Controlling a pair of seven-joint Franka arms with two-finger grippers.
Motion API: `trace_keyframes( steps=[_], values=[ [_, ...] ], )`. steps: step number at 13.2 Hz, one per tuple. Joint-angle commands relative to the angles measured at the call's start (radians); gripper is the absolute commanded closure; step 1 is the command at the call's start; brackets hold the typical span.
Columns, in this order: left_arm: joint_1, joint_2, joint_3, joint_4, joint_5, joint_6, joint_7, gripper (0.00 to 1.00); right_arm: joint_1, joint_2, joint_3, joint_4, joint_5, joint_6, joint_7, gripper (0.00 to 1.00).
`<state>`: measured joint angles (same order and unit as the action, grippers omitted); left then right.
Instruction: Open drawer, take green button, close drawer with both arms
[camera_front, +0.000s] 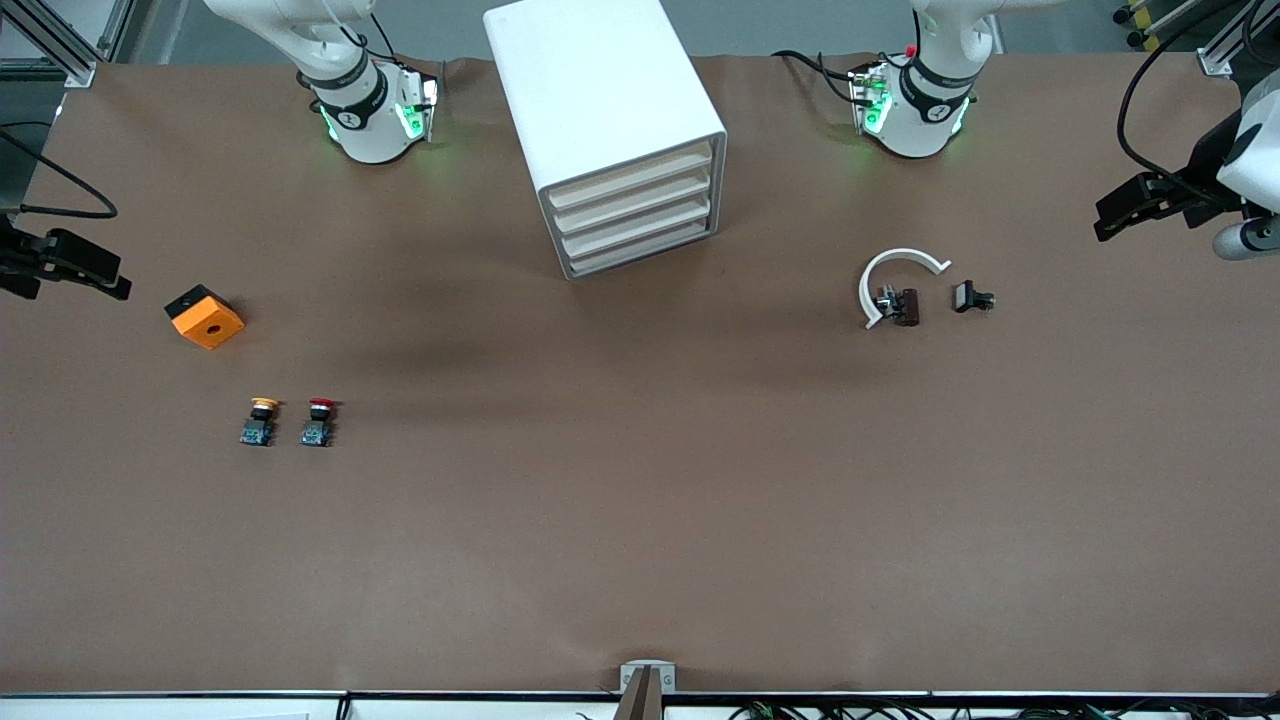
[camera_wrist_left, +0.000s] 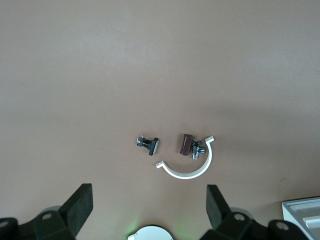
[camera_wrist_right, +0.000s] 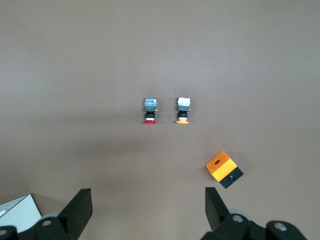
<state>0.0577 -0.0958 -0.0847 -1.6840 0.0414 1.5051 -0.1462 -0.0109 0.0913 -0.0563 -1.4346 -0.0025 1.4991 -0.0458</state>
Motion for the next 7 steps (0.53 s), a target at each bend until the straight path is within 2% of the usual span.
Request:
trace_keyframes(
  steps=[1,4,7],
  values=[
    [0.01,0.01,-0.001,0.027,-0.015,-0.023,0.019,0.0,0.003,0.002,-0.005,0.014,0.001,-0.002,-0.008,0.0],
    [0.016,0.033,0.0,0.036,-0.006,-0.023,0.014,0.0,0.003,0.002,-0.005,0.014,0.001,-0.002,-0.009,0.0],
    [0.022,0.143,0.011,0.05,0.002,-0.028,0.008,0.0,0.005,0.002,-0.005,0.016,-0.001,0.0,-0.009,0.0]
  ],
)
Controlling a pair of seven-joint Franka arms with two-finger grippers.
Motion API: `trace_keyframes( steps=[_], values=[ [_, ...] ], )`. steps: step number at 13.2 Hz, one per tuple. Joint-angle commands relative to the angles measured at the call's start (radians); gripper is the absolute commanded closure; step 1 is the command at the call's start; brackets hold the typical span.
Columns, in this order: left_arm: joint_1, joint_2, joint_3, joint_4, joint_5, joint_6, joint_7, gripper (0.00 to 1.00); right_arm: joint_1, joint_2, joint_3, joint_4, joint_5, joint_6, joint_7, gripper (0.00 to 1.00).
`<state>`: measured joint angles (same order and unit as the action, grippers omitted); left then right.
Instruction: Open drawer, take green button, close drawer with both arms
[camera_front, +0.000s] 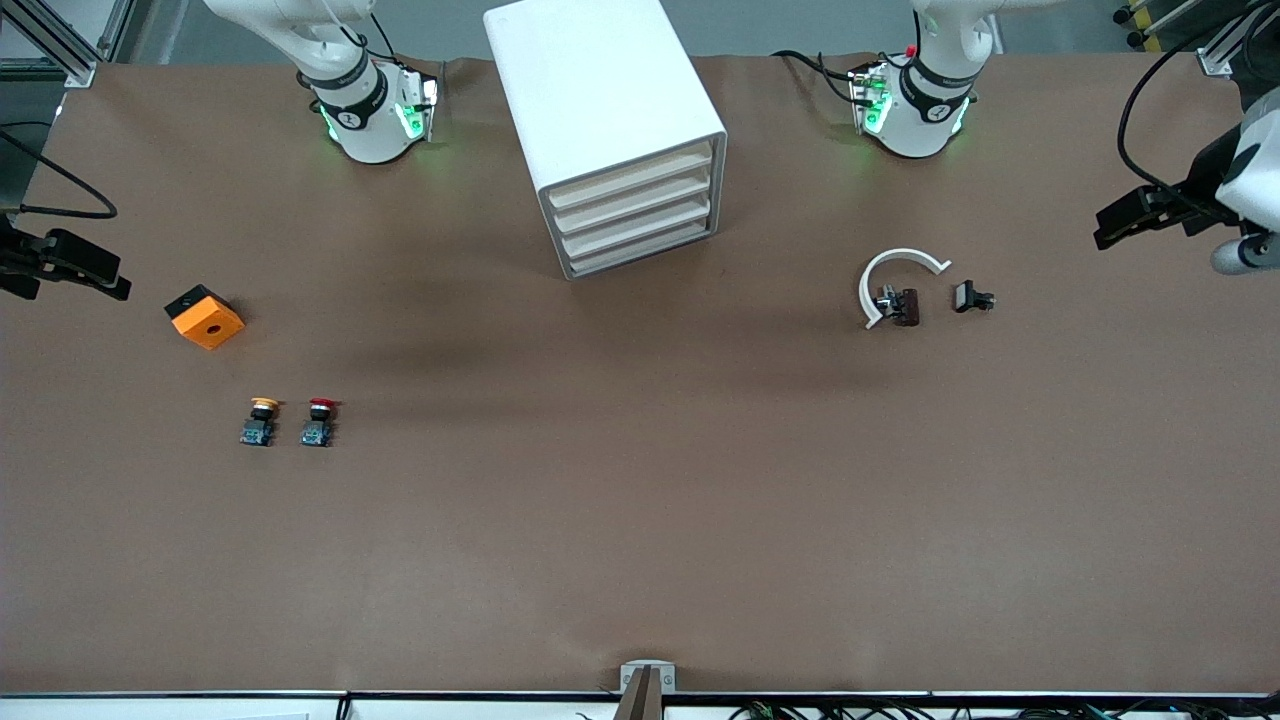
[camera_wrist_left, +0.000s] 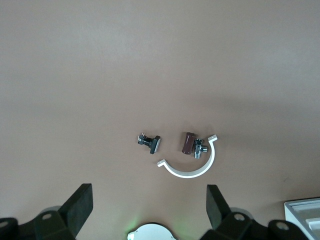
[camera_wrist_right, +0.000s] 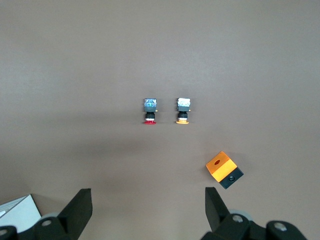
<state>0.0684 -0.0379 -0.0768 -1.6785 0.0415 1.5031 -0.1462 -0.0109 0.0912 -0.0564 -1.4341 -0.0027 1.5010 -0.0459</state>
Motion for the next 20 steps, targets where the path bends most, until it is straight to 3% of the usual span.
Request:
trace_keyframes(
  steps=[1,3,5,15,17,20],
  values=[
    [0.014,0.114,0.002,0.046,0.001,-0.024,-0.002,0.0,0.005,0.002,-0.005,0.015,0.0,-0.002,-0.009,0.0],
    [0.005,0.182,0.0,0.051,-0.014,-0.015,-0.051,0.0,0.005,0.002,-0.005,0.015,0.0,-0.002,-0.008,0.0],
    [-0.001,0.266,-0.008,0.051,-0.049,-0.011,-0.226,0.0,0.005,0.002,-0.003,0.015,0.0,-0.002,-0.009,0.0],
    [-0.214,0.579,-0.008,0.146,-0.21,0.019,-1.4,0.0,0.006,0.002,-0.003,0.015,0.0,0.008,-0.009,0.0],
    [-0.24,0.631,-0.009,0.167,-0.238,0.019,-1.559,0.0,0.006,0.002,-0.003,0.015,0.0,0.008,-0.008,0.0],
    [-0.303,0.717,-0.008,0.196,-0.421,0.025,-1.764,0.0,0.006,0.002,-0.003,0.015,0.0,0.008,-0.009,0.0]
  ],
)
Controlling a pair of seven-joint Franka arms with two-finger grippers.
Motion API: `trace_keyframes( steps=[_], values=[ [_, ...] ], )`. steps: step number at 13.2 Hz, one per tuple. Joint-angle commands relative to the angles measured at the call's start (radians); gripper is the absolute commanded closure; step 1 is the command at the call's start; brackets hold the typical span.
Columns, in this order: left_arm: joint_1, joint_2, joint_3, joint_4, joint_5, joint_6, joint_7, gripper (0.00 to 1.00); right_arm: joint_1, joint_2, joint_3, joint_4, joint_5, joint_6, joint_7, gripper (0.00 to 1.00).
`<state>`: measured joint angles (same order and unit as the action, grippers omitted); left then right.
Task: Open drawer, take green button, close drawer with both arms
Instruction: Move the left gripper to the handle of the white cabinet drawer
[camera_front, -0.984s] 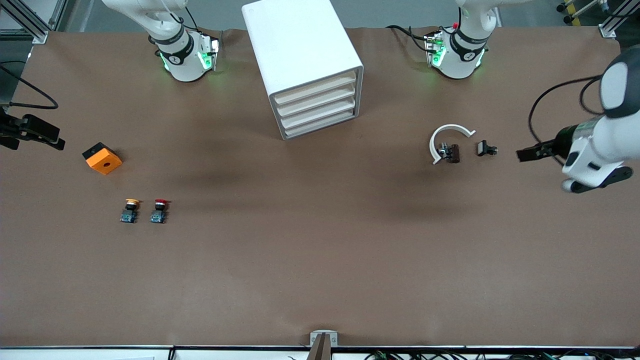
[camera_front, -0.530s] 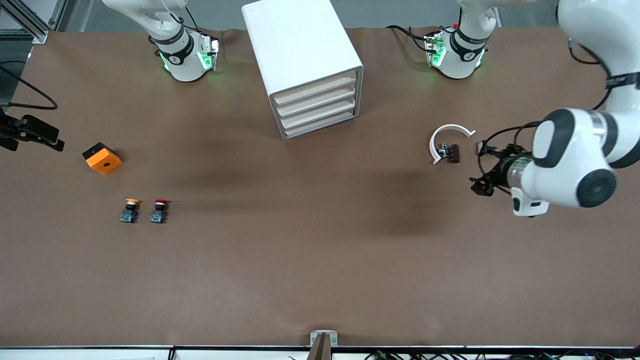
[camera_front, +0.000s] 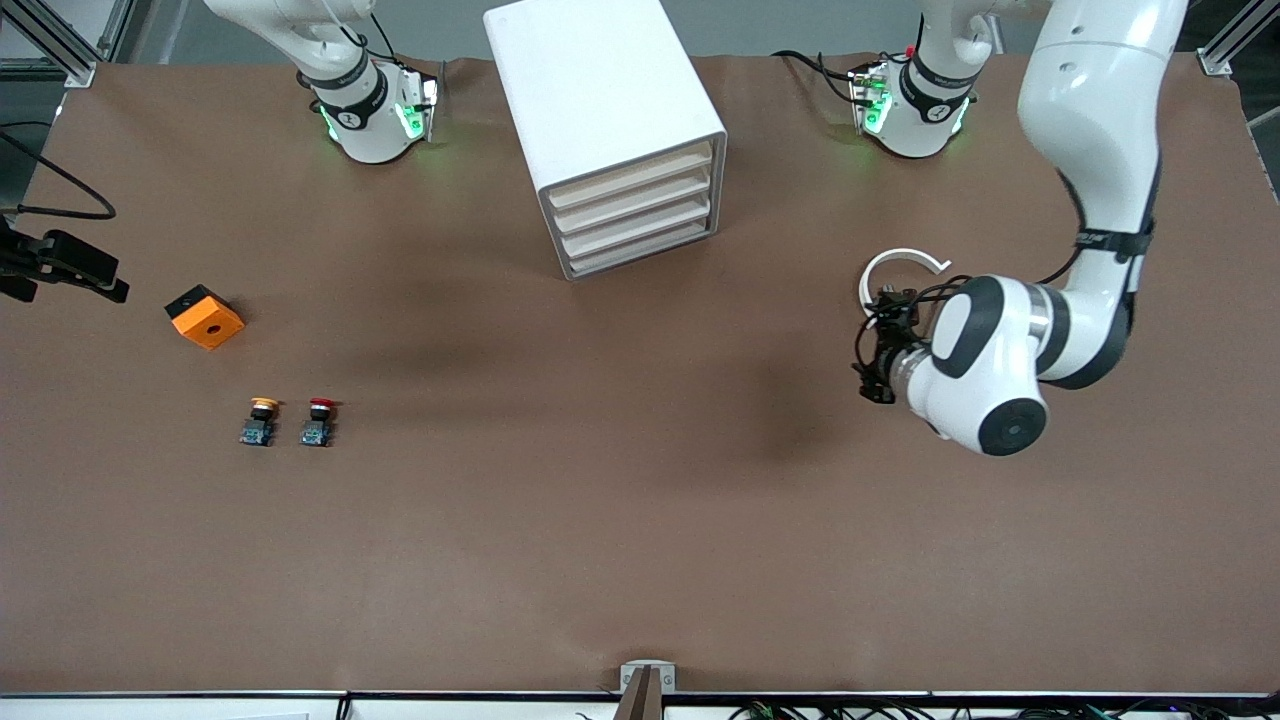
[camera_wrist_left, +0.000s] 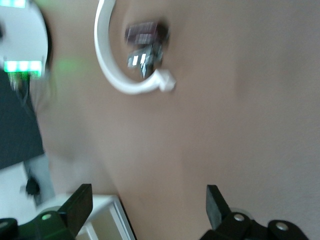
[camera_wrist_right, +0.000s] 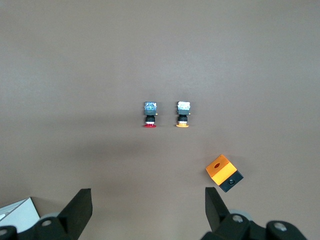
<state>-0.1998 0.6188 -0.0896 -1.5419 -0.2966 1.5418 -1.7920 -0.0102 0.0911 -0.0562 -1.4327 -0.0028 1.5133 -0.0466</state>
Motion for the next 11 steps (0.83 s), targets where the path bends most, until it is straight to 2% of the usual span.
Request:
trace_keyframes(
  steps=[1,8,11],
  values=[
    [-0.058,0.093,0.005,0.075,-0.122,-0.014,-0.203,0.0,0.006,0.002,-0.004,0.014,0.0,-0.004,-0.009,0.0],
    [-0.207,0.163,0.005,0.078,-0.389,-0.009,-0.415,0.0,0.006,0.002,-0.004,0.014,0.0,-0.004,-0.009,0.0],
    [-0.276,0.173,0.005,0.078,-0.421,-0.009,-0.529,0.0,0.006,0.002,-0.004,0.014,-0.002,-0.002,-0.009,0.0]
  ],
)
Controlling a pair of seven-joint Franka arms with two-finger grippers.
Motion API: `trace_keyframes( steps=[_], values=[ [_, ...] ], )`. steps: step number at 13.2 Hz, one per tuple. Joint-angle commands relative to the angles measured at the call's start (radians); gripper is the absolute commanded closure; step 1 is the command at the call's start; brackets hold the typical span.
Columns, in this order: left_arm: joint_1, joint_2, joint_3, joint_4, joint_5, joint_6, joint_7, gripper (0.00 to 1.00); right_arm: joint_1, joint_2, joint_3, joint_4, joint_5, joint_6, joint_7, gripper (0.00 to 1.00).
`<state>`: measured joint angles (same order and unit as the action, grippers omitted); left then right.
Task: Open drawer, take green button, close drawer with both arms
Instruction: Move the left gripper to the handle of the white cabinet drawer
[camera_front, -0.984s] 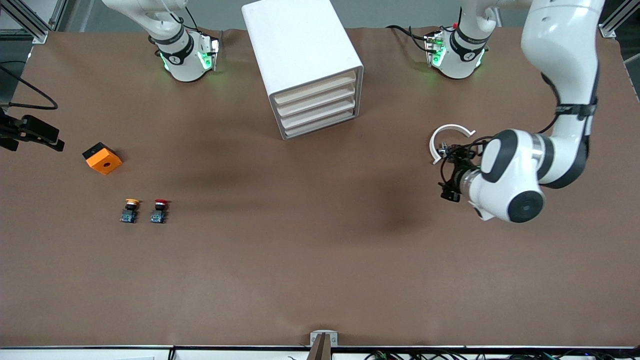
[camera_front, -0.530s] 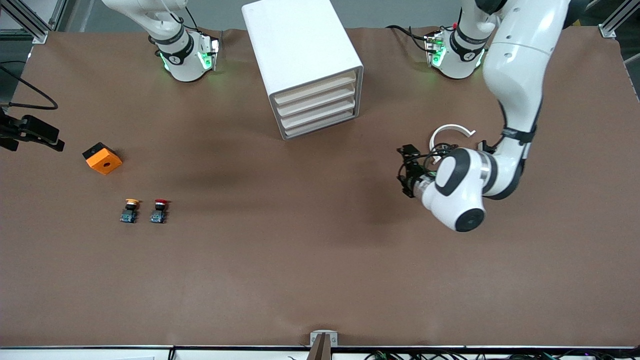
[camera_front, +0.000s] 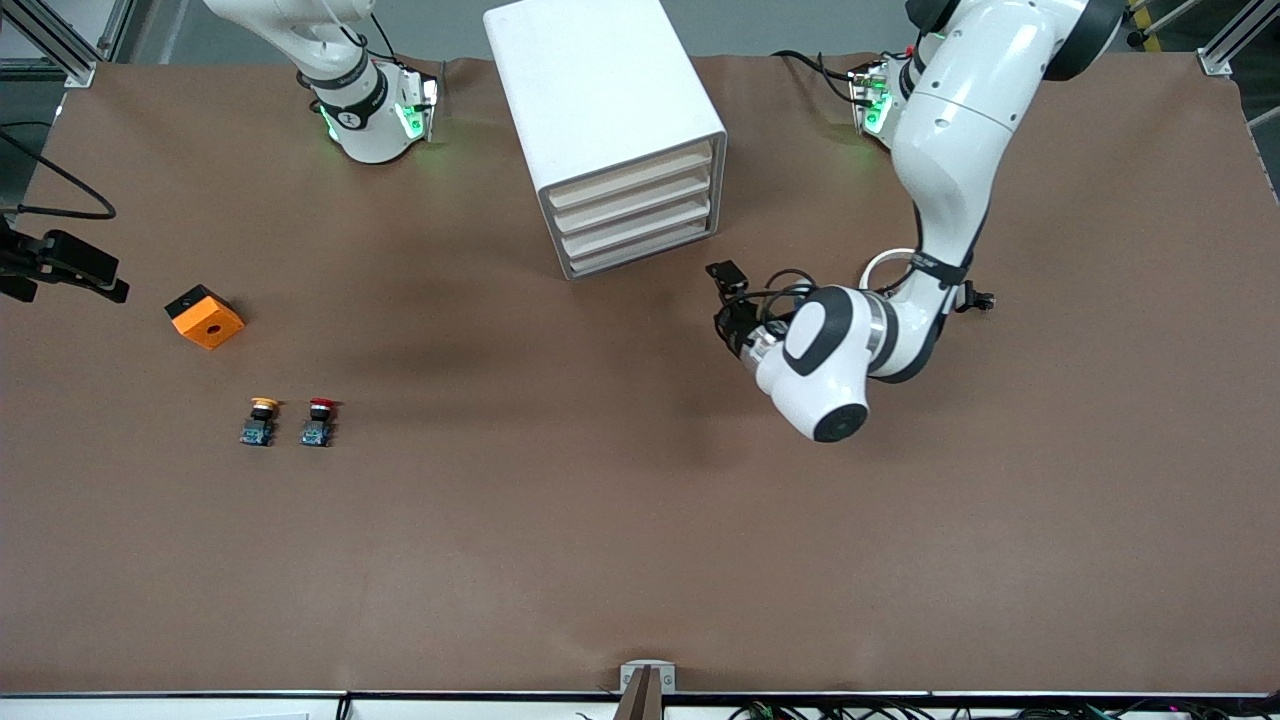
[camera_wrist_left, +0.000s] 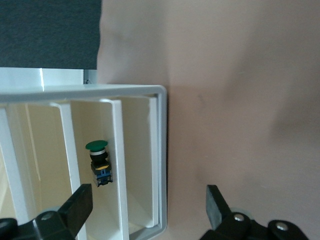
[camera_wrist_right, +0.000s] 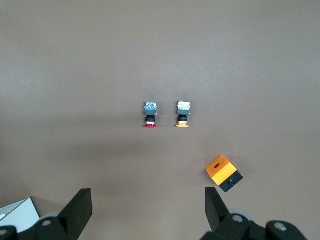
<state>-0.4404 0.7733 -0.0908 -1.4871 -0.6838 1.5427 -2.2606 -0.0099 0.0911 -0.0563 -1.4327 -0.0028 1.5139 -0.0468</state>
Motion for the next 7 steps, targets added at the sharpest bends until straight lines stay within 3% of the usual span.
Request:
trace_keyframes(
  steps=[1,7],
  values=[
    [-0.061,0.023,0.006,0.024,-0.06,-0.01,-0.063,0.0,0.005,0.002,-0.004,0.014,-0.002,-0.004,-0.008,0.0],
    [-0.153,0.107,0.006,0.019,-0.117,-0.01,-0.065,0.0,0.005,0.002,-0.004,0.014,-0.002,-0.004,-0.008,0.0]
  ],
)
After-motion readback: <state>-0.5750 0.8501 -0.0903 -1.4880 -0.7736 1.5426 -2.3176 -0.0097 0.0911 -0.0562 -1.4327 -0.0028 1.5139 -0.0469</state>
